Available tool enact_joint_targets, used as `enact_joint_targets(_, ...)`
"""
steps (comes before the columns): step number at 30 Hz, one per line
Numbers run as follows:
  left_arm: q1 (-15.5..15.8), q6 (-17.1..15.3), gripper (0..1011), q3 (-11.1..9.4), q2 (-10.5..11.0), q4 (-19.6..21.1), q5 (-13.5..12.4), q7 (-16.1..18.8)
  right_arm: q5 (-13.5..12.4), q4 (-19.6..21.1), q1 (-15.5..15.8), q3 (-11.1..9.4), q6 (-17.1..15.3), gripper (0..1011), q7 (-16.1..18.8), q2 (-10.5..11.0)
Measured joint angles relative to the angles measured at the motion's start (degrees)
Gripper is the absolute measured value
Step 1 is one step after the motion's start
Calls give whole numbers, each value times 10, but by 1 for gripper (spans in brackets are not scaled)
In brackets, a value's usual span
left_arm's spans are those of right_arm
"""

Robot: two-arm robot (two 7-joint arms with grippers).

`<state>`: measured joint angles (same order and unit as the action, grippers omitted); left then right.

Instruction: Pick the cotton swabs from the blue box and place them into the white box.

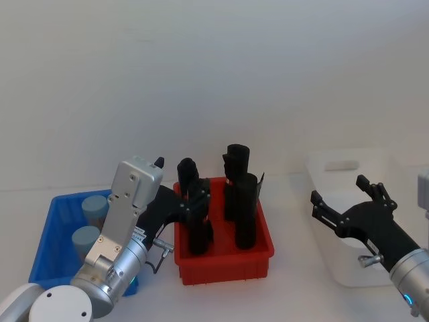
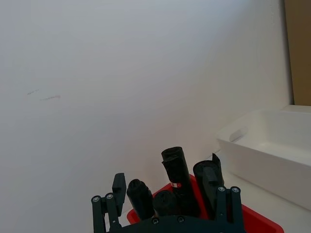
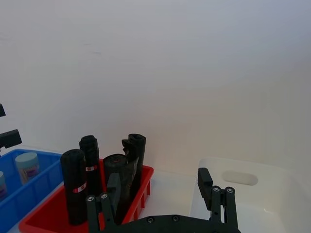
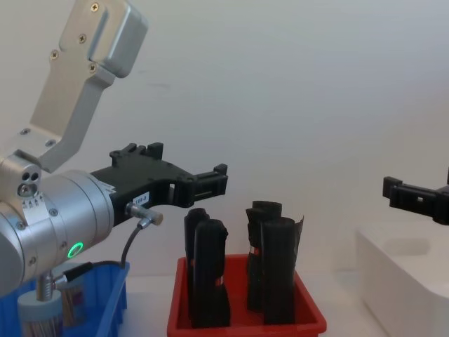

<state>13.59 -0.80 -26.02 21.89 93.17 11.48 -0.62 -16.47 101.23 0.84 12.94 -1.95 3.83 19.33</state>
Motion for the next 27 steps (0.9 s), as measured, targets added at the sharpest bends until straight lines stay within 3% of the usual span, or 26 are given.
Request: enact_joint_targets(27, 0, 0, 1004, 0, 0, 0, 0, 0, 0, 0, 0, 0, 0, 1001, 0, 0)
